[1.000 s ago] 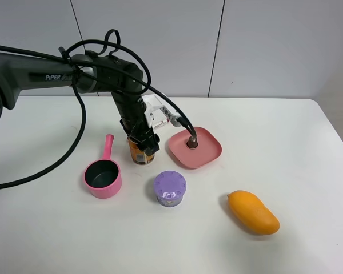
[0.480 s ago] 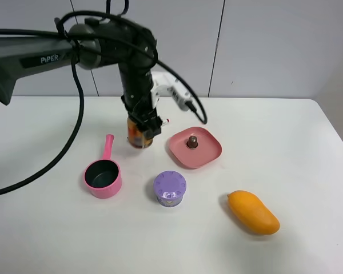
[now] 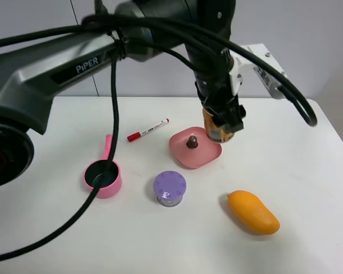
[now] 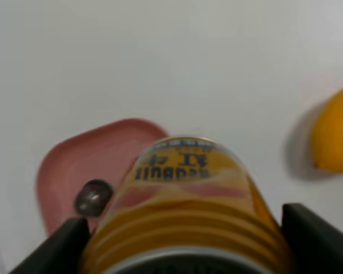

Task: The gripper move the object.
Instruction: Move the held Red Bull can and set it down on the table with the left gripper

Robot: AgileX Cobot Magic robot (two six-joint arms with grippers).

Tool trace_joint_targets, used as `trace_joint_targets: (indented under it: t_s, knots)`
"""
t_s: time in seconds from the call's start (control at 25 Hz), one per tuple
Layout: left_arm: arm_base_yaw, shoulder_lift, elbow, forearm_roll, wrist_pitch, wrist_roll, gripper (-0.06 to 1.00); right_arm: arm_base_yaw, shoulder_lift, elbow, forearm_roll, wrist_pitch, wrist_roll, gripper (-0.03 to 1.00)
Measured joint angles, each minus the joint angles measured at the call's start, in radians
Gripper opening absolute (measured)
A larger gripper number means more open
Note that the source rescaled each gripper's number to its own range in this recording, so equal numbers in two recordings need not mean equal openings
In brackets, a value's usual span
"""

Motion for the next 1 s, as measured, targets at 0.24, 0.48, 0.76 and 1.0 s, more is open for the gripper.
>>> trace_joint_targets:
  t_s: [0.24,0.48,0.76,1.0]
  knots:
    - [-0.065,0.078,0.0,-0.016,-0.102,0.0,0.01,0.0,0.0,0.0,0.0,0.0,0.0,1.0]
    - [-0.072,0.16,0.0,-0.06,-0.202,0.006,0.01,0.0,0.0,0.0,0.0,0.0,0.0,1.0]
    - [-0.072,0.224,0.0,-0.03,-0.239,0.049,0.01,0.0,0.0,0.0,0.0,0.0,0.0,1.0]
    - [-0.072,0.259,0.0,0.053,-0.166,0.052,0.01,0.0,0.0,0.0,0.0,0.0,0.0,1.0]
